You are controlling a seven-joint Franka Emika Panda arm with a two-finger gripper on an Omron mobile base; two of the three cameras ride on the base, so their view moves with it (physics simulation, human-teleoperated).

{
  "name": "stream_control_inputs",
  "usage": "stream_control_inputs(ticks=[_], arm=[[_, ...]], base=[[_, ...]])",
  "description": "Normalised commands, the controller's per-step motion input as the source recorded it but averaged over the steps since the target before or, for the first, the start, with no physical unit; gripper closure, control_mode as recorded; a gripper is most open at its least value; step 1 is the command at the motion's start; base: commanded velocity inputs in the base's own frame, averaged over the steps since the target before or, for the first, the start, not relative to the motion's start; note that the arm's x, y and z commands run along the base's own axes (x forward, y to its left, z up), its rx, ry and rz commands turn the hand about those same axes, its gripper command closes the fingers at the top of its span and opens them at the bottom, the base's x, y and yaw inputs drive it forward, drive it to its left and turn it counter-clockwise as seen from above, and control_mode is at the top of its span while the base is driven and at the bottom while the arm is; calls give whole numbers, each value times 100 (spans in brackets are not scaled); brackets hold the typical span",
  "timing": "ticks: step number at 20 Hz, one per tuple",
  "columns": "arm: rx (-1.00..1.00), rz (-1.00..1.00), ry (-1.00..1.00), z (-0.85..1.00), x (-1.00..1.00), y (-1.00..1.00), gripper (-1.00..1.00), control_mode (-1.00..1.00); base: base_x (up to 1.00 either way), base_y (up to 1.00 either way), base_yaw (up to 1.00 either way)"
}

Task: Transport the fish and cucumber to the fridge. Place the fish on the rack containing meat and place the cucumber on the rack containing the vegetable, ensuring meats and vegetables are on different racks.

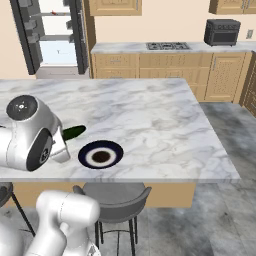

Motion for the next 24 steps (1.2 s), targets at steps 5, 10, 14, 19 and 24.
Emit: stream_control_inputs(ticks=[5,10,14,19,24], arm=[[5,0,-8,61,-44,0,100,-100],[6,0,-9,46,-46,0,100,-100],[6,0,-6,35,-46,0,100,-100],[1,0,-3,11,-25,-1,100,100],[0,0,0,0,0,0,100,100]], base=[[0,0,0],[0,0,0],[0,0,0],[-55,-19,0],[-47,-94,-1]])
